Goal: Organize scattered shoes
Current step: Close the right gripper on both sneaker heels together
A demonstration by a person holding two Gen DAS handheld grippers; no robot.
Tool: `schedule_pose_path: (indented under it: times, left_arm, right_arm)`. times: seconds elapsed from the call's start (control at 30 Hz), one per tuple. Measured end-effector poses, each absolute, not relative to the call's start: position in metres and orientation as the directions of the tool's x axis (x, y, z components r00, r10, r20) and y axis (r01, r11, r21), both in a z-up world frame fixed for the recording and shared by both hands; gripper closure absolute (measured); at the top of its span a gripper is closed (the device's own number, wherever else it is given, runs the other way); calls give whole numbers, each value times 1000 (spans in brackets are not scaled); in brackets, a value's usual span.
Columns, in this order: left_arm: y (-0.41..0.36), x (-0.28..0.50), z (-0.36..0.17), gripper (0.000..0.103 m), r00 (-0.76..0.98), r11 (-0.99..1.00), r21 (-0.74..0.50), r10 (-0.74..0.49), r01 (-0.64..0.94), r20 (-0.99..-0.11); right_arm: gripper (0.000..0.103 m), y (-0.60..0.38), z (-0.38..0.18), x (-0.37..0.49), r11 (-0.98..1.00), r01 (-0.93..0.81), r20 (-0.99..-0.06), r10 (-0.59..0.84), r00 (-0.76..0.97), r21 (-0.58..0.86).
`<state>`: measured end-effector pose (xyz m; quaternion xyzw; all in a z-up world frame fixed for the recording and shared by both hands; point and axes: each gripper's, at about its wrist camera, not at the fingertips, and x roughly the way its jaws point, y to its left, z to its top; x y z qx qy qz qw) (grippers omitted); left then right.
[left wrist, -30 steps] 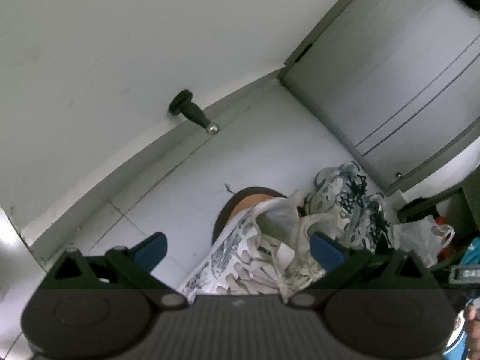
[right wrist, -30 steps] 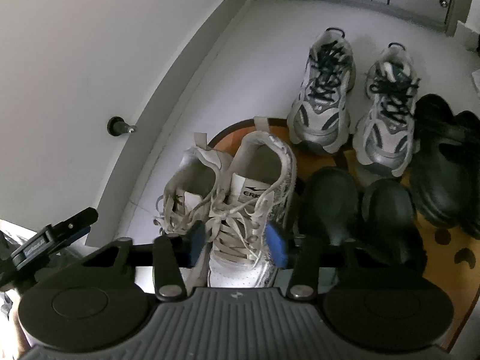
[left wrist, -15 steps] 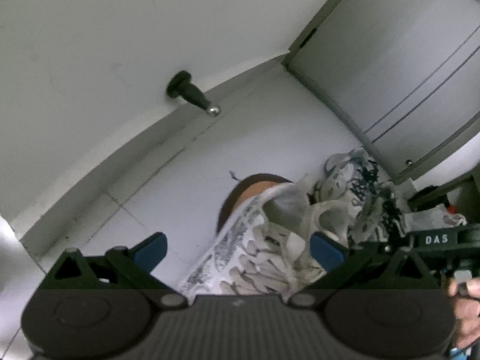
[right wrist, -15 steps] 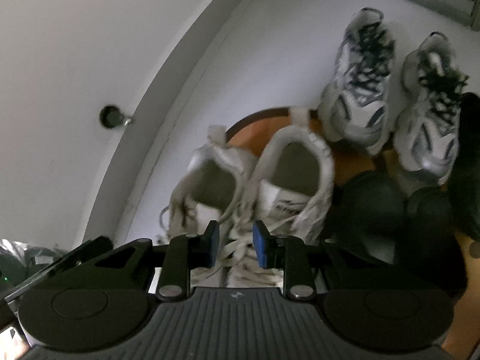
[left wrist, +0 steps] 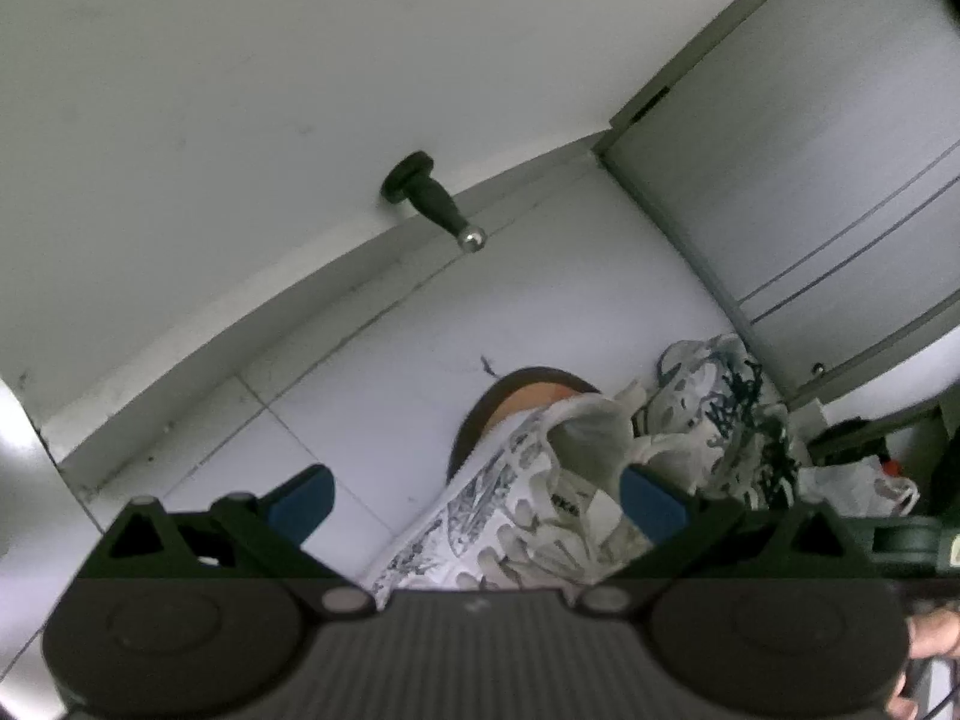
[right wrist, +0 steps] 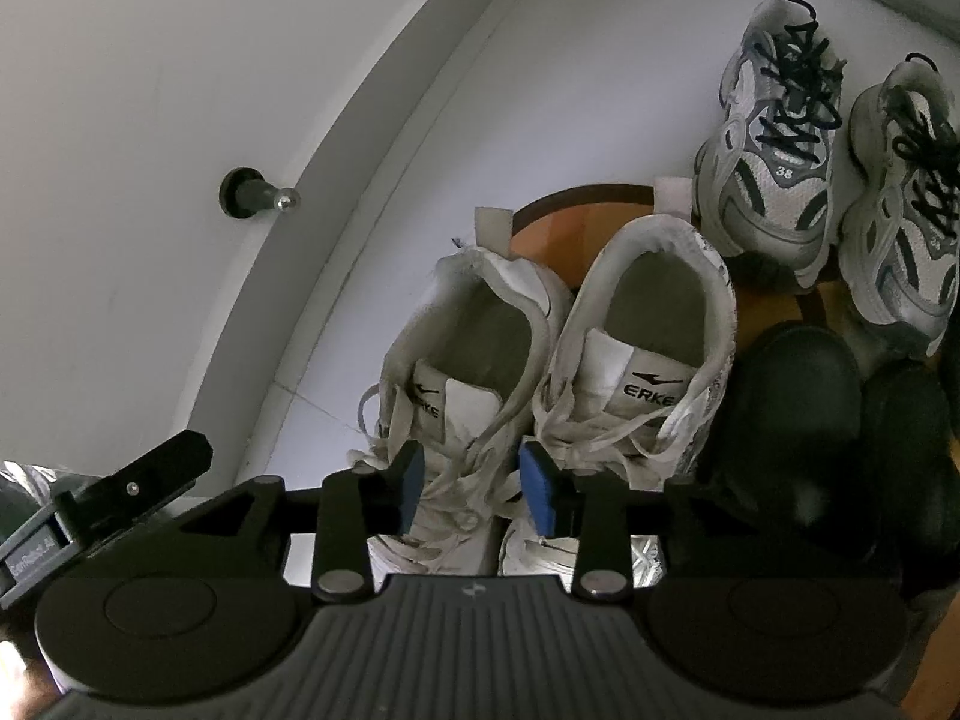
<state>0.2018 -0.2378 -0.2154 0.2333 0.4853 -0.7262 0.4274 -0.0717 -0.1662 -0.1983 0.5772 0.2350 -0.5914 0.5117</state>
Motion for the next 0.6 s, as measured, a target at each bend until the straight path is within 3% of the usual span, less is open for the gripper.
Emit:
schedule_pose_path:
  times: [0.6]
  left_arm:
    - [-239,206,-215,1,-537,-153,-524,-401,838,-742]
  right_arm:
    - [65,-174,-217,-58,-402,871,-936,-314,158,282]
